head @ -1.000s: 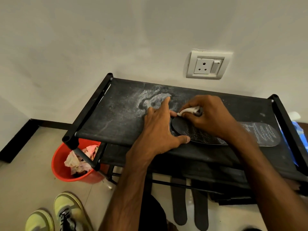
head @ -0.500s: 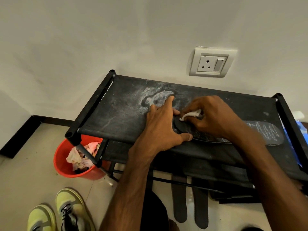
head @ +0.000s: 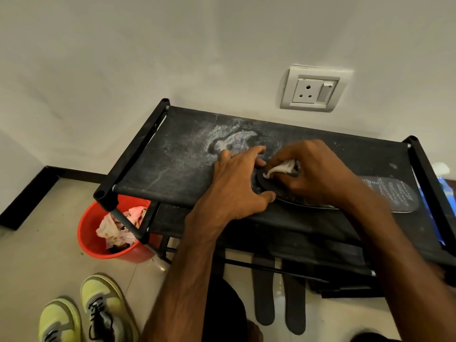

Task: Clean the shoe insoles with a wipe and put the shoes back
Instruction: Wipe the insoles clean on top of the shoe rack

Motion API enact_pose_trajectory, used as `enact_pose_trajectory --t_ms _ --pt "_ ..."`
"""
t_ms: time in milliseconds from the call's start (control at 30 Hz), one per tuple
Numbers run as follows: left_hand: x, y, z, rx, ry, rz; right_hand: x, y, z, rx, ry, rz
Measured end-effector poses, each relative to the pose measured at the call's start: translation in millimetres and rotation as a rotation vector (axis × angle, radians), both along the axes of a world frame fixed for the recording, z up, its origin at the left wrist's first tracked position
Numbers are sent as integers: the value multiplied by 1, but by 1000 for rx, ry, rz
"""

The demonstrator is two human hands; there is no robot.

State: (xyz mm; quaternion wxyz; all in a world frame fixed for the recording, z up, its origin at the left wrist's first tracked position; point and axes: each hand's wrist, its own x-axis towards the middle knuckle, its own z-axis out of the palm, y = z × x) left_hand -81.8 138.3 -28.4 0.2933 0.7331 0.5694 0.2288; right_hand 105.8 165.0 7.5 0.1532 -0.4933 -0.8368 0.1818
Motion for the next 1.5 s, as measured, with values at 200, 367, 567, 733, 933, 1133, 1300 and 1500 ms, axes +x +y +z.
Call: enact_pose_trajectory --t_ms 200,367,567,733,933,1133,1300,1500 --pt "1 0 1 30 6 -3 14 -7 15 -189 -63 132" --pt "-1 0 2 58 31 -6 11 -7 14 -139 -100 65" --pt "-1 0 2 51 22 -10 3 -9 10 -48 -85 45" --pt "0 0 1 47 38 -9 17 -11 23 -246 -150 133" --pt "-1 1 2 50 44 -1 11 -11 18 -143 -133 69" --pt "0 1 3 -2 42 -8 -5 -4 -2 41 -75 -105" --pt "0 2 2 -12 66 -7 -11 5 -6 153 -142 -220" --pt "1 1 3 0 65 9 -23 2 -9 121 -162 -116"
